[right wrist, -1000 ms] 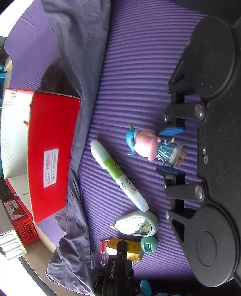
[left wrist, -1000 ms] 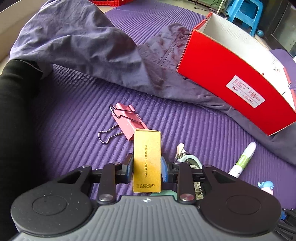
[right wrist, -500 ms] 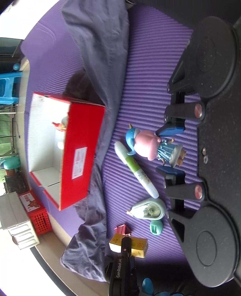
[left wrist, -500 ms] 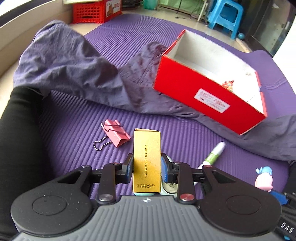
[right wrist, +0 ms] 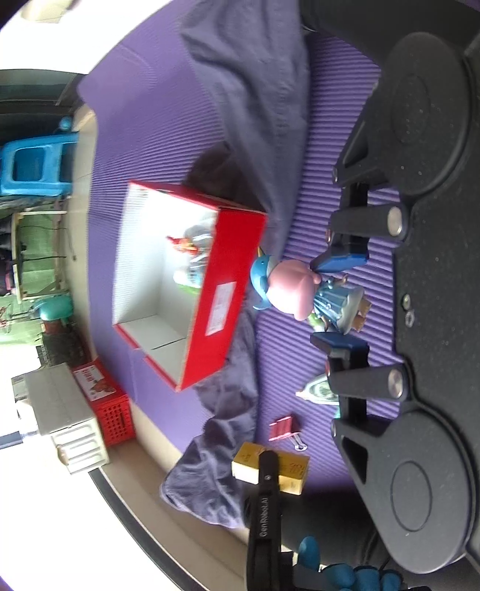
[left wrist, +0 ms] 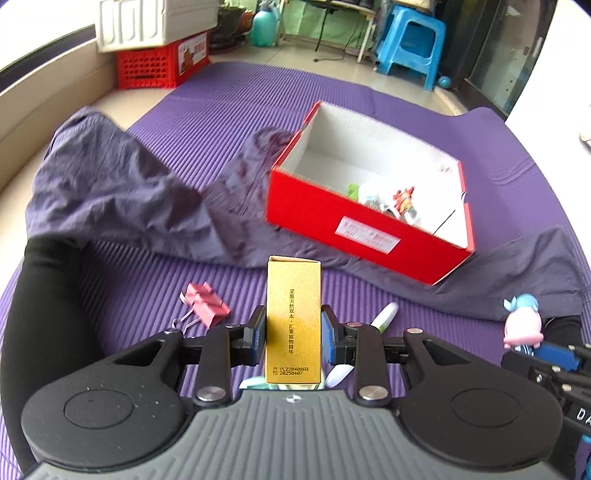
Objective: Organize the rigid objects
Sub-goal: 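Carry the yellow box and pink figurine with both tools into the red shoebox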
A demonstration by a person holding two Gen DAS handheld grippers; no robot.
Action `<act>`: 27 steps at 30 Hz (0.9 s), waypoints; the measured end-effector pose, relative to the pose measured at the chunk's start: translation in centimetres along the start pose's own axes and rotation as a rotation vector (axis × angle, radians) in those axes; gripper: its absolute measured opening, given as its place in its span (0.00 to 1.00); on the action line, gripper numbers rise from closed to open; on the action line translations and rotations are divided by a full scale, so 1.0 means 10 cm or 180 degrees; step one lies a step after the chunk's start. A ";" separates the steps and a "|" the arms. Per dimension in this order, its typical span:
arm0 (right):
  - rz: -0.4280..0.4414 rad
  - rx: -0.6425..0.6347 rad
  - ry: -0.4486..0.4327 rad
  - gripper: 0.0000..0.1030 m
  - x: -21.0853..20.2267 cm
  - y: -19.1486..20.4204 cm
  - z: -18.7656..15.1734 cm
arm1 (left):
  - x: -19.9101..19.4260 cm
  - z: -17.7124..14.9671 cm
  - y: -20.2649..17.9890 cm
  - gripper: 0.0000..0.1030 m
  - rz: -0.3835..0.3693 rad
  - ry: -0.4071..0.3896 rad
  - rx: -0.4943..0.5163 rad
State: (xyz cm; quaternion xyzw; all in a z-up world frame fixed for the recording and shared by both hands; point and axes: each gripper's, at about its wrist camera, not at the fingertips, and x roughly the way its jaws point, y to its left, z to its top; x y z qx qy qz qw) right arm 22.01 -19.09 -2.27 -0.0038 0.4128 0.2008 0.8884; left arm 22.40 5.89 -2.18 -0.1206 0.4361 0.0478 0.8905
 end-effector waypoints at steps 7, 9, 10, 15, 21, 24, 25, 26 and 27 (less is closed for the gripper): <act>-0.0023 -0.0087 -0.0161 0.32 -0.05 -0.05 0.31 | -0.03 0.25 -0.21 0.28 -0.0056 -0.0120 0.0215; -0.0045 -0.0110 -0.0193 0.32 -0.04 -0.07 0.38 | 0.00 0.32 -0.27 0.28 -0.0044 -0.0121 0.0280; -0.0065 -0.0126 -0.0209 0.32 -0.02 -0.08 0.42 | 0.02 0.36 -0.30 0.28 -0.0040 -0.0121 0.0307; -0.0127 -0.0132 -0.0274 0.32 0.06 -0.14 0.61 | 0.10 0.61 -0.41 0.28 0.0003 -0.0193 0.0434; -0.0169 -0.0021 -0.0283 0.32 0.28 -0.30 0.87 | 0.27 1.04 -0.45 0.28 0.0006 -0.0253 0.0397; -0.0222 -0.0036 -0.0274 0.32 0.42 -0.34 0.99 | 0.42 1.21 -0.50 0.28 0.0068 -0.0262 0.0456; -0.0244 -0.0052 -0.0276 0.32 0.48 -0.34 1.02 | 0.48 1.25 -0.53 0.28 0.0106 -0.0264 0.0503; -0.0264 -0.0066 -0.0276 0.32 0.53 -0.35 1.06 | 0.55 1.30 -0.56 0.28 0.0152 -0.0261 0.0553; -0.0276 -0.0076 -0.0270 0.32 0.59 -0.36 1.09 | 0.63 1.34 -0.59 0.28 0.0184 -0.0254 0.0596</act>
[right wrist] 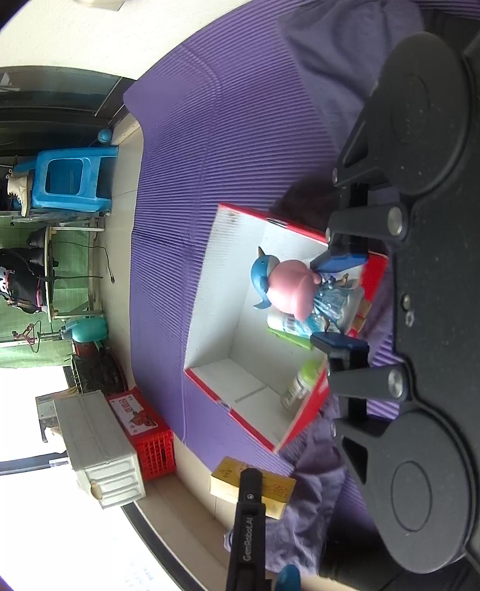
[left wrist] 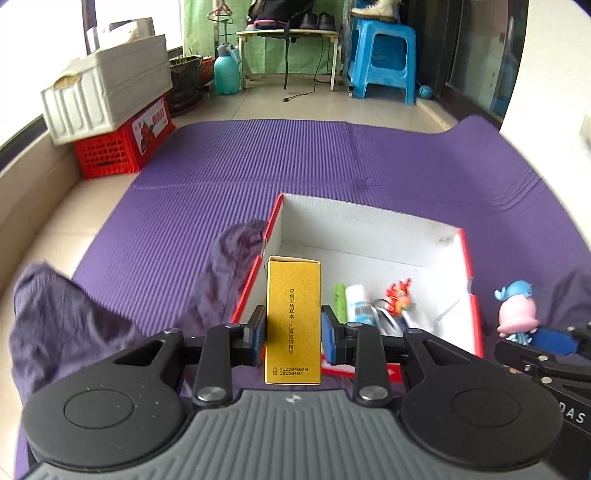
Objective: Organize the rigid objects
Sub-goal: 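Carry the yellow box and pink figurine with both tools into the red shoebox, then open both tools to release the yellow box and figurine inside the box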
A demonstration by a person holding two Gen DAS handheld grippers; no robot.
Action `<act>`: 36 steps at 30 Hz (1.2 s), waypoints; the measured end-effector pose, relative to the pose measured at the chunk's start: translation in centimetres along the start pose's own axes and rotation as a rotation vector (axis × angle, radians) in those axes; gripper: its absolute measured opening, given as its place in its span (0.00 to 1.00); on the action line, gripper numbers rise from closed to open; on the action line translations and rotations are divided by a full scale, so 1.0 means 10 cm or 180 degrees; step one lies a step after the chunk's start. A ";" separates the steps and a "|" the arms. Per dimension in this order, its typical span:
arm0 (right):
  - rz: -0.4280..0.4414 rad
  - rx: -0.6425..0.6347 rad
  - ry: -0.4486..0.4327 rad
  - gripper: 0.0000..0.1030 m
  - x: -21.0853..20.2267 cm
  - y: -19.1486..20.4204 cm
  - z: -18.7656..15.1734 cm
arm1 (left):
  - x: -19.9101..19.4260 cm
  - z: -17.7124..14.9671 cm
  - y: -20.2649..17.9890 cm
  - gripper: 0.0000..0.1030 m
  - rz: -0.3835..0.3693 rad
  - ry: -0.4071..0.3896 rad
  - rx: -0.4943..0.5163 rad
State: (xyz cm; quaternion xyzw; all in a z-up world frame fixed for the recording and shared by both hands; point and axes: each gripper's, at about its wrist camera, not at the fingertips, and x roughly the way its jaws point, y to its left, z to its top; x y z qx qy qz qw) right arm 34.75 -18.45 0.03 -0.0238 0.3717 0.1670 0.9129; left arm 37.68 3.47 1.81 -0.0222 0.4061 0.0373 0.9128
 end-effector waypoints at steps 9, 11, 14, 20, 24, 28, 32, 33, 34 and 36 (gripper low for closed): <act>-0.0037 0.0111 0.0138 0.32 0.60 -0.07 0.11 | 0.69 0.30 -0.16 0.28 -0.0069 0.0195 0.0108; -0.0015 0.0113 0.0176 0.32 0.72 -0.07 0.13 | 0.84 0.33 -0.21 0.28 -0.0110 0.0256 0.0177; 0.0019 0.0063 0.0235 0.32 0.91 -0.02 0.15 | 1.06 0.35 -0.29 0.28 -0.0139 0.0340 0.0217; 0.0073 0.0029 0.0365 0.32 1.23 0.00 0.14 | 1.46 0.34 -0.35 0.28 -0.0133 0.0509 0.0231; 0.0067 -0.0017 0.0459 0.32 1.40 0.01 0.08 | 1.70 0.33 -0.38 0.28 -0.0112 0.0623 0.0245; 0.0070 -0.0033 0.0507 0.32 1.51 0.00 0.02 | 1.88 0.26 -0.40 0.28 -0.0070 0.0721 0.0266; 0.0084 -0.0073 0.0491 0.32 1.50 -0.03 -0.04 | 2.02 0.19 -0.43 0.28 -0.0027 0.0830 0.0289; 0.0090 -0.0085 0.0496 0.32 1.51 -0.02 -0.07 | 2.04 0.18 -0.44 0.28 -0.0030 0.0860 0.0285; 0.0088 -0.0105 0.0501 0.33 1.52 -0.01 -0.07 | 2.07 0.18 -0.44 0.28 -0.0033 0.0888 0.0279; 0.0080 -0.0128 0.0506 0.33 1.52 0.00 -0.09 | 2.12 0.16 -0.45 0.28 -0.0043 0.0965 0.0279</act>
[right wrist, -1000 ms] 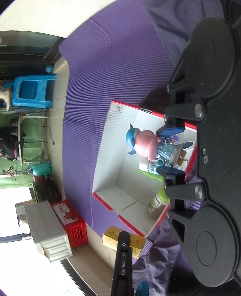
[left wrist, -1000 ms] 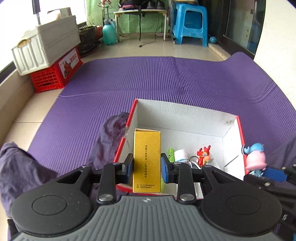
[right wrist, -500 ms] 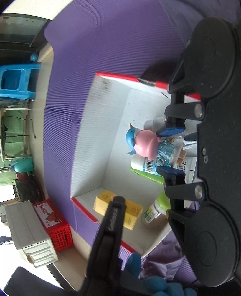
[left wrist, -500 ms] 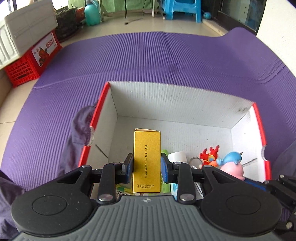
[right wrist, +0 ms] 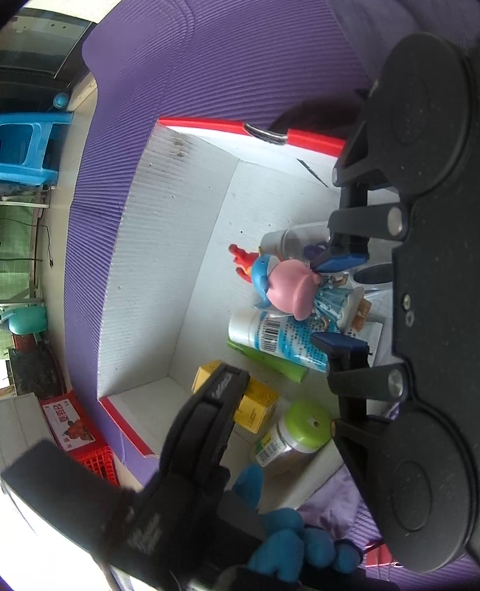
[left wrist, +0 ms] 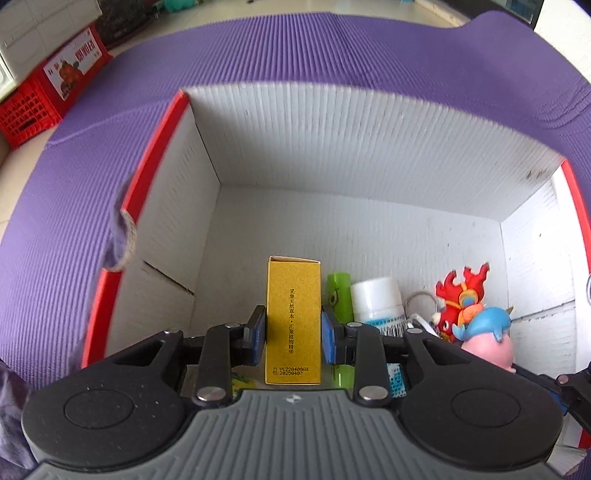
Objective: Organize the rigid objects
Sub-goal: 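Open both tools to release the yellow box and figurine inside the box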
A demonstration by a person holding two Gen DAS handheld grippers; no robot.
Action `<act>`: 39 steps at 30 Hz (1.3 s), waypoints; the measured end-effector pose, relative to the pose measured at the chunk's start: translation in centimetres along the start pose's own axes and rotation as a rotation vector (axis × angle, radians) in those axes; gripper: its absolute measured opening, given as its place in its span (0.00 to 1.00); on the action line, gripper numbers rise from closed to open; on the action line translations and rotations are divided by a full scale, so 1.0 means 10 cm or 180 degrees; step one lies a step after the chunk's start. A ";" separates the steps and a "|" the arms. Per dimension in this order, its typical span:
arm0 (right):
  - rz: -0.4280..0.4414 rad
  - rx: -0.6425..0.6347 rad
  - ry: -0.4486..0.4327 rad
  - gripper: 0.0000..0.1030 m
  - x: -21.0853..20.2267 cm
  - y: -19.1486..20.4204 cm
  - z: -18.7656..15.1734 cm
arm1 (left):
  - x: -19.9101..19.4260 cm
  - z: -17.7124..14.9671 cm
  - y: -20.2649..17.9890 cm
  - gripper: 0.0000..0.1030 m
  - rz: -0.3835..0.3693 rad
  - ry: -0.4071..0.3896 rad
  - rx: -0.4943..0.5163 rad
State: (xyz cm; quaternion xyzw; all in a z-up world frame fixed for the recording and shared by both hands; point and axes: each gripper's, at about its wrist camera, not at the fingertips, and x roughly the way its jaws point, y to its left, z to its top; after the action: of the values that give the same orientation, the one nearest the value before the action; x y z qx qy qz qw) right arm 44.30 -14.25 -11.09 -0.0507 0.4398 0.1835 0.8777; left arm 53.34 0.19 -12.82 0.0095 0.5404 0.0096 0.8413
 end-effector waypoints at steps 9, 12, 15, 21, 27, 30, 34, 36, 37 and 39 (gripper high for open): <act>0.0020 0.0040 -0.0009 0.37 0.00 -0.01 0.03 | 0.06 -0.06 -0.04 0.29 0.0081 0.0070 0.0080; 0.0058 0.0066 -0.0006 0.41 -0.01 -0.02 0.04 | 0.07 -0.05 0.01 0.29 0.0033 0.0140 0.0010; 0.0103 0.0110 -0.0015 0.45 -0.05 -0.01 0.03 | 0.00 -0.03 0.03 0.29 0.0016 0.0037 -0.0008; 0.0111 0.0181 -0.0069 0.57 -0.16 0.01 -0.01 | -0.23 -0.12 0.09 0.29 0.0002 -0.0090 -0.0035; 0.0094 0.0232 -0.0139 0.58 -0.39 0.03 -0.01 | -0.60 -0.28 0.10 0.29 -0.0050 -0.0273 -0.0056; 0.0100 0.0227 -0.0208 0.60 -0.56 0.06 0.00 | -0.82 -0.36 0.10 0.29 -0.0051 -0.0356 -0.0026; 0.0122 0.0243 -0.0276 0.61 -0.78 0.10 -0.05 | -1.14 -0.46 0.05 0.29 -0.0090 -0.0465 -0.0057; 0.0130 0.0252 -0.0297 0.61 -0.87 0.13 -0.08 | -1.28 -0.49 0.06 0.29 -0.0118 -0.0509 -0.0061; 0.0130 0.0247 -0.0309 0.61 -0.91 0.14 -0.09 | -1.34 -0.53 0.06 0.29 -0.0124 -0.0529 -0.0056; 0.0136 0.0236 -0.0340 0.61 -1.01 0.18 -0.12 | -1.48 -0.60 0.06 0.29 -0.0131 -0.0586 -0.0057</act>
State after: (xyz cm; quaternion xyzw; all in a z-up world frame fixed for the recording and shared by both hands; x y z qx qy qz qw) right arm 37.24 -15.69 -3.64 0.0011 0.3998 0.1883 0.8971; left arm 41.77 0.48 -1.85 -0.0082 0.4608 -0.0037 0.8875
